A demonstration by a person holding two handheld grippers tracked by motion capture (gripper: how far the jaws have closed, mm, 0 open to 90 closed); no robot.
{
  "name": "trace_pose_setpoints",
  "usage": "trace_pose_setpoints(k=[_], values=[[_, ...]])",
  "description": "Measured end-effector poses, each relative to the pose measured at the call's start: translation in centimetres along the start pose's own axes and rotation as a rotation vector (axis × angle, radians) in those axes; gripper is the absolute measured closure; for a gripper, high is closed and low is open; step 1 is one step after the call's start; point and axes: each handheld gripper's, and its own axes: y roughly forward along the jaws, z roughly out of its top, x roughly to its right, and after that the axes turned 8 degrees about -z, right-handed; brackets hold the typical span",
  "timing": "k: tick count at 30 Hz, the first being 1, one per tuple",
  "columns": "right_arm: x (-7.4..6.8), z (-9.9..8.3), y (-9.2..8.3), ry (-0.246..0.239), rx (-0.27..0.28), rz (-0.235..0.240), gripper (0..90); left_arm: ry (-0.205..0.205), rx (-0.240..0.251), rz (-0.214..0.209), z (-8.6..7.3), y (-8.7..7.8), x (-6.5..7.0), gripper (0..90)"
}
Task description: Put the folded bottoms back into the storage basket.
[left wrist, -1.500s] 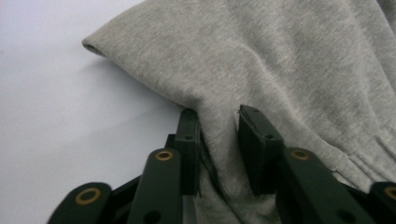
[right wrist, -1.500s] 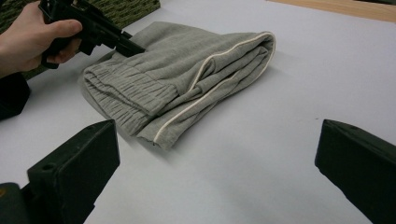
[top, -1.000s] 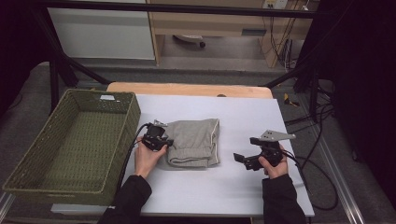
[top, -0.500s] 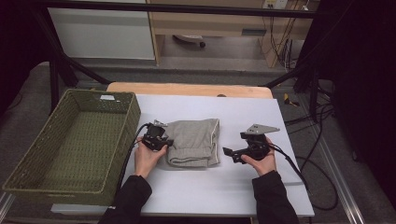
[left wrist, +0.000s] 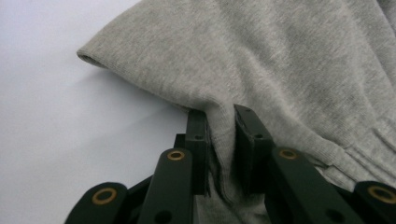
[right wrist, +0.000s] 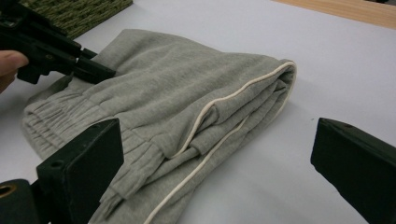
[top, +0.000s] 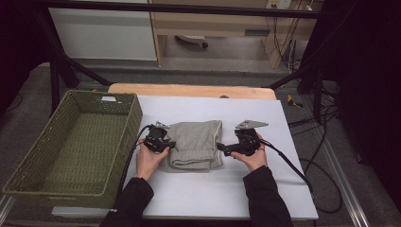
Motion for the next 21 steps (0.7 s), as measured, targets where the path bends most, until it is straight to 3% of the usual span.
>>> trace_pose_setpoints(k=[21], values=[[-0.8,0.4,5.3,0.041,-0.112,-0.069,6.8,0.011,-0.003,-0.002,0.0,0.0,0.0,76.6]])
